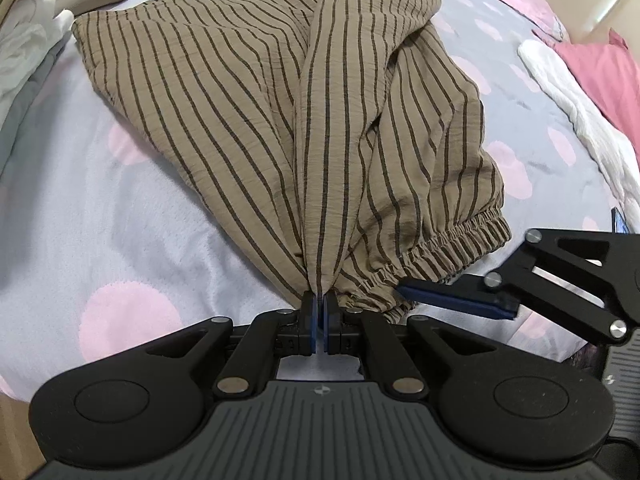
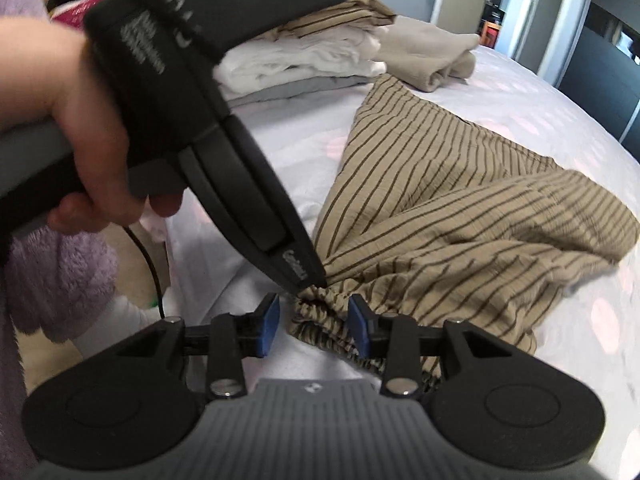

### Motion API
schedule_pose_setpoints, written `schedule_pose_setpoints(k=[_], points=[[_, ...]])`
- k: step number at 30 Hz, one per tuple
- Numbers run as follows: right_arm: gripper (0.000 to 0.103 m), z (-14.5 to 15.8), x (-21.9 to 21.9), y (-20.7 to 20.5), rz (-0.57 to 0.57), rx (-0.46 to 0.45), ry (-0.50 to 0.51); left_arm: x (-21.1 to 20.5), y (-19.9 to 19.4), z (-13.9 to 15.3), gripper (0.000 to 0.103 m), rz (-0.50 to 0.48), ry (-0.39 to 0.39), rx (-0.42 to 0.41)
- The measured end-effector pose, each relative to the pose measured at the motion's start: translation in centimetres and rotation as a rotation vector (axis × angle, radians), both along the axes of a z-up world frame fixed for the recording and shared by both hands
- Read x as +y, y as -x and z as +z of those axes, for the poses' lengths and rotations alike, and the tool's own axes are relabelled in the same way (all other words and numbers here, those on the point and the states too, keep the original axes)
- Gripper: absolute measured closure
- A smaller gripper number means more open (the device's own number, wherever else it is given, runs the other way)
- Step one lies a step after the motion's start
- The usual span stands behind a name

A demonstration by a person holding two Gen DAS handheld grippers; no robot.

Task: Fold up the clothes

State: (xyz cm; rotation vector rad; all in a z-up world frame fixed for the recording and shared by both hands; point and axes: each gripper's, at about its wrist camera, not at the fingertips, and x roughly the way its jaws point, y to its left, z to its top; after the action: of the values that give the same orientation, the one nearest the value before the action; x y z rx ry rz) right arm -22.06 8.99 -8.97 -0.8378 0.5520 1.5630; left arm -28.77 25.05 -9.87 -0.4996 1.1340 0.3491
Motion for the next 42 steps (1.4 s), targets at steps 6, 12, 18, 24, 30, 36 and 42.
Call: schedule_pose_setpoints(k=[6,12,18,24,30,36,42], points=[[0.059,-0.9,1.8,0.0,0.061,-0.015,0.113,0.1,-0.3,-0.1,0.102,0.000,0.011,0.012],[0.062,-1.1,3.9,-0.3,0.087,-0.017,0.239,0.6,-0.1,-0.3,0.102,0.012,0.040,0.009],[0.076,-1.1,6.4,-1.0,0.091,-0.003,0.361,1.6,0.6,-0.5,0.102,0.030,0.083,0.002],[0.080,-1.2,8.4,-2.5,0.098,0.074,0.458,2.5,0.9,-0.1,0.098,0.048,0.111,-0.007],[0.080,-1.4,9.7,-4.4,0.106,0.169,0.514,4.8,-0.9,2.4,0.088,-0.021,0.080,-0.005],[0.080,-1.5,9.7,-4.9,0.103,0.193,0.526,7.8,-3.6,5.8,0.086,-0.118,0.016,-0.018],[0.080,-1.5,11.1,-4.8,0.096,0.214,0.549,12.0,-10.3,8.7,0.080,-0.246,-0.044,-0.089]])
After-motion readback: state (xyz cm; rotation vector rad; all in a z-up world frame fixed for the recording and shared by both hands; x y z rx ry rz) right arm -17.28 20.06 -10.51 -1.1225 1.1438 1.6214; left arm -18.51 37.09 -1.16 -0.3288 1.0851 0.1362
